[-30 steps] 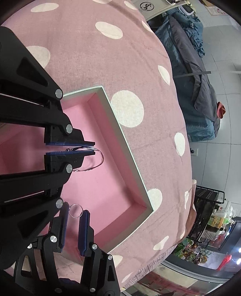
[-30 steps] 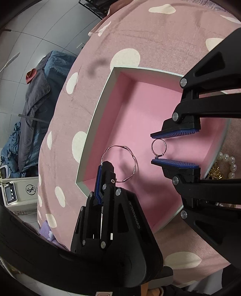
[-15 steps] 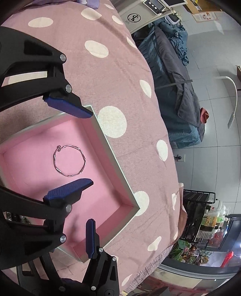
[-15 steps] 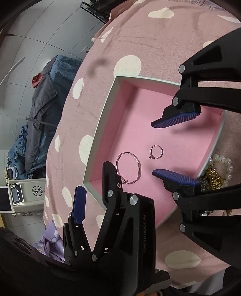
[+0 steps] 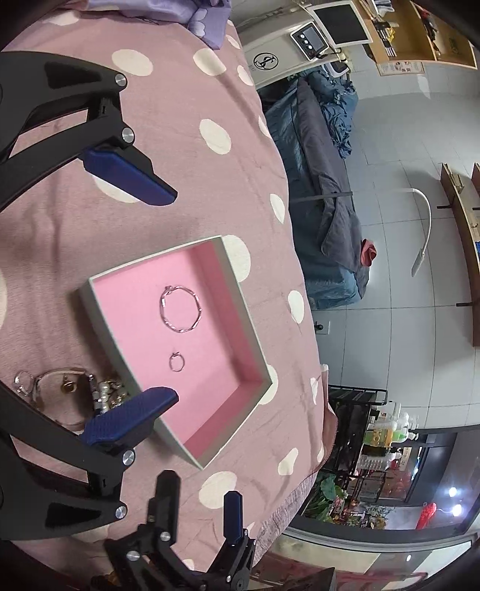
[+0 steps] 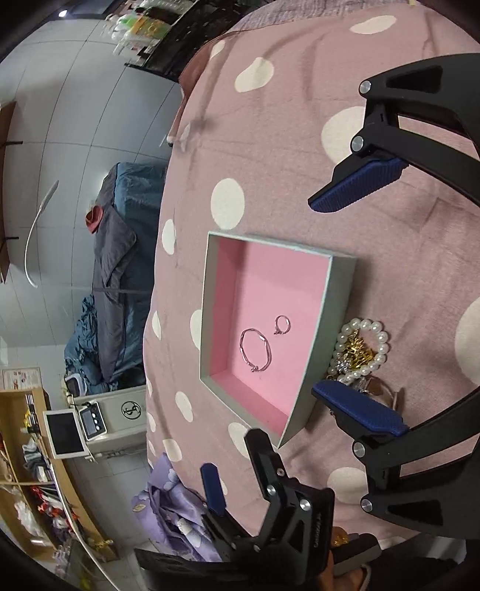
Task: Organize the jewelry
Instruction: 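Grasp the beige-strap watch with the left tool while the right tool grasps the pearl bracelet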
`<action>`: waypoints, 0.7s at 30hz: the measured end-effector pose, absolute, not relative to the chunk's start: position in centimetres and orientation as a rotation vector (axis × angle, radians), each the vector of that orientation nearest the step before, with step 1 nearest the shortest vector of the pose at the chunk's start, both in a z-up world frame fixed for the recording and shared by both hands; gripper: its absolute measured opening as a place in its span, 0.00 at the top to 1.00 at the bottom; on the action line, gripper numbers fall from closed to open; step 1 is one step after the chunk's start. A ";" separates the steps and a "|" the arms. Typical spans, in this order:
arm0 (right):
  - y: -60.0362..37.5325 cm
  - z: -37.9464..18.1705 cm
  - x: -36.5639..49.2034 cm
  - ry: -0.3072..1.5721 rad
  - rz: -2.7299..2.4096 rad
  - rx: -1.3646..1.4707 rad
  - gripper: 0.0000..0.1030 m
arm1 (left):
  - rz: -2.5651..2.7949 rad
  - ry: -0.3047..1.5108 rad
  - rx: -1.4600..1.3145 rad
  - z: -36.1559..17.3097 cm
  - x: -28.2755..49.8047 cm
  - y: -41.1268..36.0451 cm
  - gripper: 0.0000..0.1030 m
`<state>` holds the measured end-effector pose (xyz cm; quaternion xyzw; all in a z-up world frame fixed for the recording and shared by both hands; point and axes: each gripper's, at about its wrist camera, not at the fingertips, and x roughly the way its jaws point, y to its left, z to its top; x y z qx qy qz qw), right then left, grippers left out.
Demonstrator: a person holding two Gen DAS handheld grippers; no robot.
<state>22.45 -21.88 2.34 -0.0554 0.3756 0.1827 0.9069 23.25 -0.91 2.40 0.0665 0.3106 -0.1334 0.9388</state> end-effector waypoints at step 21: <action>-21.9 -1.6 18.5 0.840 0.325 -0.161 0.28 | -0.334 0.781 0.133 -3.5 17.8 -2.2 0.50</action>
